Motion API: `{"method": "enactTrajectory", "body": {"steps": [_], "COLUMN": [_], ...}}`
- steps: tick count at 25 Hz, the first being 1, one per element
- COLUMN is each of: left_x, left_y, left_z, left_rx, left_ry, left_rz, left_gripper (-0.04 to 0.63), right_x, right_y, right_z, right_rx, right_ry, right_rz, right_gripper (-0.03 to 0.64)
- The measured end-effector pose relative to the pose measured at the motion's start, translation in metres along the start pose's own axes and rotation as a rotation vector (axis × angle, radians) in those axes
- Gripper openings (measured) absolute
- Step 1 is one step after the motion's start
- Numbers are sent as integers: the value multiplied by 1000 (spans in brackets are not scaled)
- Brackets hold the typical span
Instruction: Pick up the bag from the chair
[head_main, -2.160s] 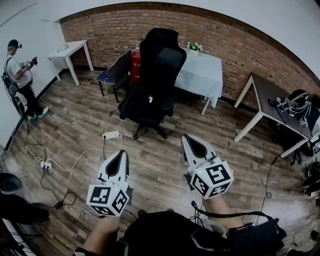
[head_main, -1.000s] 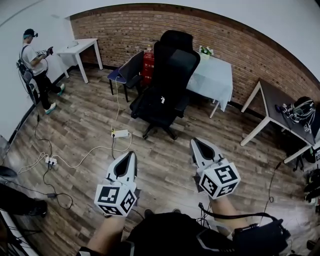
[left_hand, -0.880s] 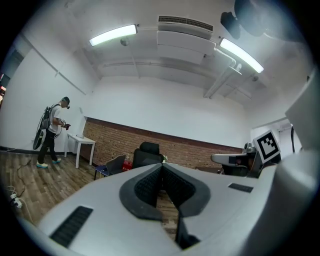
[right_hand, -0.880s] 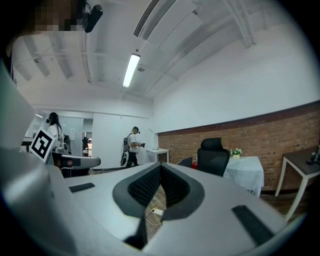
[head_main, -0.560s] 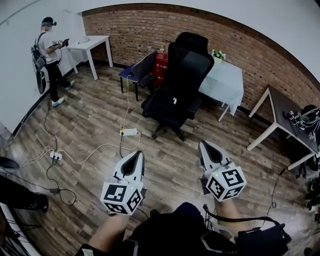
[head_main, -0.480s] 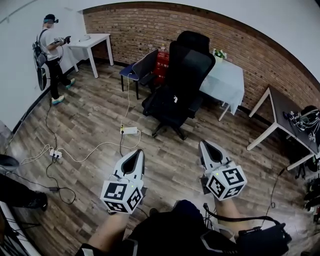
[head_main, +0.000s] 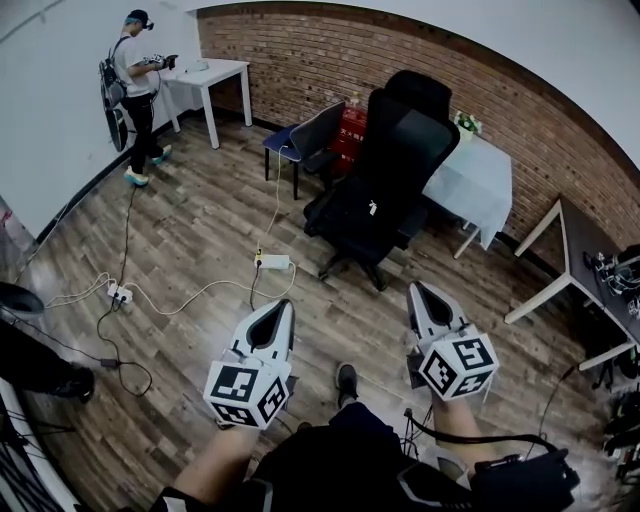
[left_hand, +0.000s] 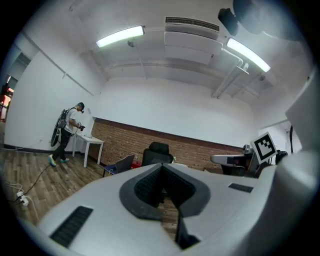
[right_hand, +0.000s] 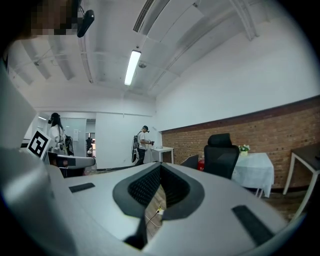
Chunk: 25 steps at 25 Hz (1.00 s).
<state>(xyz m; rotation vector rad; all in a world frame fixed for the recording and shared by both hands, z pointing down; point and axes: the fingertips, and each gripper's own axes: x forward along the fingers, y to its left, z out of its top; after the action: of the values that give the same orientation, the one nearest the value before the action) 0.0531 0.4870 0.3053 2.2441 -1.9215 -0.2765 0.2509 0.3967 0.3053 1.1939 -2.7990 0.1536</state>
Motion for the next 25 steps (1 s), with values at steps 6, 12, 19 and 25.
{"method": "enactTrajectory", "body": {"steps": [6, 12, 19, 25], "left_x": [40, 112, 197, 254], "left_y": [13, 11, 6, -3], "left_z": [-2, 0, 2, 8], "left_rx": [13, 18, 26, 45], "left_ry": [14, 28, 44, 53], "left_rz": [34, 37, 47, 52], "left_gripper": [11, 12, 11, 11], "right_x": [44, 87, 135, 160], "right_y": [-33, -93, -163, -210], "right_z": [5, 13, 23, 31], "right_rx": [20, 25, 36, 32], "right_ry": [-7, -7, -6, -5], "right_rz": [20, 20, 38, 48], "right_gripper": [12, 12, 12, 11]}}
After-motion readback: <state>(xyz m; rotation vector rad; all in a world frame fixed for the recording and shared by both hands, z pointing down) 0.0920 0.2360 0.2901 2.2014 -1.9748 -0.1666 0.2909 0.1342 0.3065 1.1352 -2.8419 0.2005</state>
